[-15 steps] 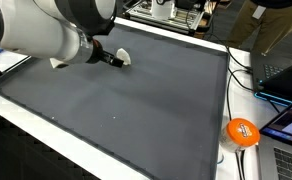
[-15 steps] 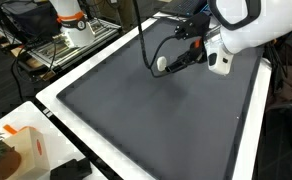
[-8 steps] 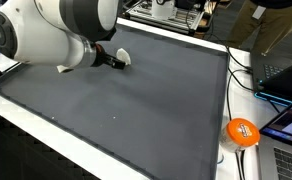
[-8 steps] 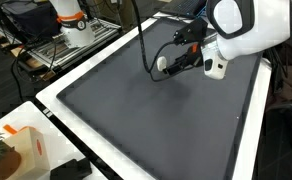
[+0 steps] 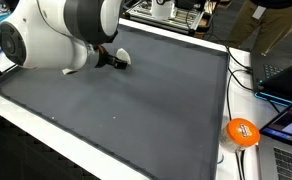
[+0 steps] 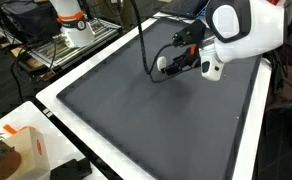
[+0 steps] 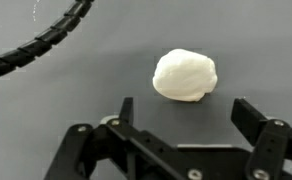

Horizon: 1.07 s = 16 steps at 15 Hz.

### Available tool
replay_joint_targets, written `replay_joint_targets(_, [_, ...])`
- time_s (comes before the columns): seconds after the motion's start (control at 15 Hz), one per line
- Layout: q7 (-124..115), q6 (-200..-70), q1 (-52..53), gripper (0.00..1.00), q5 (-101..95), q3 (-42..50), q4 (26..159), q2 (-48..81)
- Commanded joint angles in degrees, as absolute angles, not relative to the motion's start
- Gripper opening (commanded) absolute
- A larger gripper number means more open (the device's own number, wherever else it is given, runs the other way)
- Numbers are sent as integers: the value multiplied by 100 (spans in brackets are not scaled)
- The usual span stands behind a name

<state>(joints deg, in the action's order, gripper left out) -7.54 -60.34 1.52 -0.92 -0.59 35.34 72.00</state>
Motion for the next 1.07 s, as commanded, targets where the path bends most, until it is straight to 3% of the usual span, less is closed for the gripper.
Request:
replay_joint_targets(0.0, [-842,-5774,114,100,31,-121,3181,7414])
replay_joint_targets(1.0, [-1795,-5758,-79,100,586,-224,3346,6534])
